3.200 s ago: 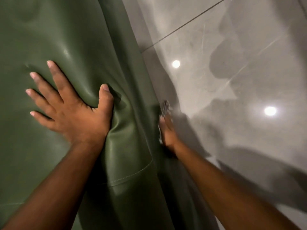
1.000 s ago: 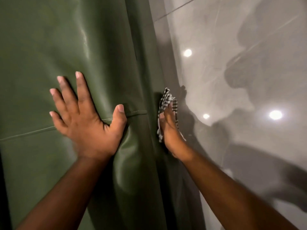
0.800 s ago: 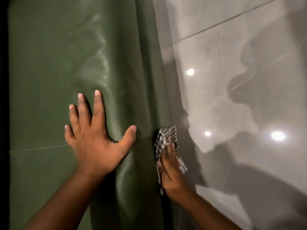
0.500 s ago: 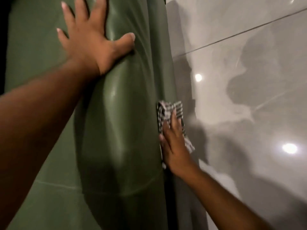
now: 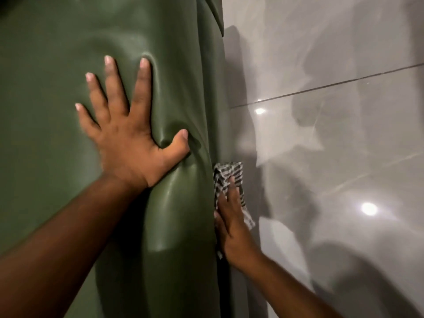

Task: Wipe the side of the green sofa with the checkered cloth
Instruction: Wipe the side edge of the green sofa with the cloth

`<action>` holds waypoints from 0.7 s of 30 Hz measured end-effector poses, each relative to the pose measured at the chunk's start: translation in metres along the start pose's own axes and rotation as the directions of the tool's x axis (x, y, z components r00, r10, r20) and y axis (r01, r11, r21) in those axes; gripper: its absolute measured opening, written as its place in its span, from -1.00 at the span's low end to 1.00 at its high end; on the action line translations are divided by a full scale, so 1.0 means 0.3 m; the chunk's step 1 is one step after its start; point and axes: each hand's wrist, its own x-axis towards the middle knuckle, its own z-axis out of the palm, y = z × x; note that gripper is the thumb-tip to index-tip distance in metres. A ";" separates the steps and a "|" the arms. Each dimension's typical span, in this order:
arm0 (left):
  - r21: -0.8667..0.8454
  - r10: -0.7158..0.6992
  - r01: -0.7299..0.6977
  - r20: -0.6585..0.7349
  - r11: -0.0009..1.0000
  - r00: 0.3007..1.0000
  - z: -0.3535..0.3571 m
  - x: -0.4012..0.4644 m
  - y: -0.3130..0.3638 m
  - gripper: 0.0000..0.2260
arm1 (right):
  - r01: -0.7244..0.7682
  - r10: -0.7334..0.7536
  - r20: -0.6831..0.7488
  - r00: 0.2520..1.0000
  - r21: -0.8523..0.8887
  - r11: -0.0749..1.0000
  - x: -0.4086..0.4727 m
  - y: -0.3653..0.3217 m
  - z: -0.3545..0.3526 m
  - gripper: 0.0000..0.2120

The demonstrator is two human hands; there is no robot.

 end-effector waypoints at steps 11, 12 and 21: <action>-0.009 -0.017 0.017 -0.023 1.000 1.000 0.015 -0.003 0.000 -0.05 | 0.065 -0.075 -0.096 0.993 -0.106 0.992 0.796 -0.199 -0.160 -0.51; -0.007 -0.015 0.015 -0.018 1.000 1.000 0.012 -0.002 0.003 -0.05 | 0.077 -0.087 -0.107 0.990 -0.098 0.992 0.875 -0.217 -0.172 -0.52; 0.024 0.004 -0.004 -0.007 1.000 1.000 0.017 0.008 -0.004 -0.04 | 0.009 0.002 -0.099 0.995 0.116 0.993 1.225 -0.299 -0.233 -0.52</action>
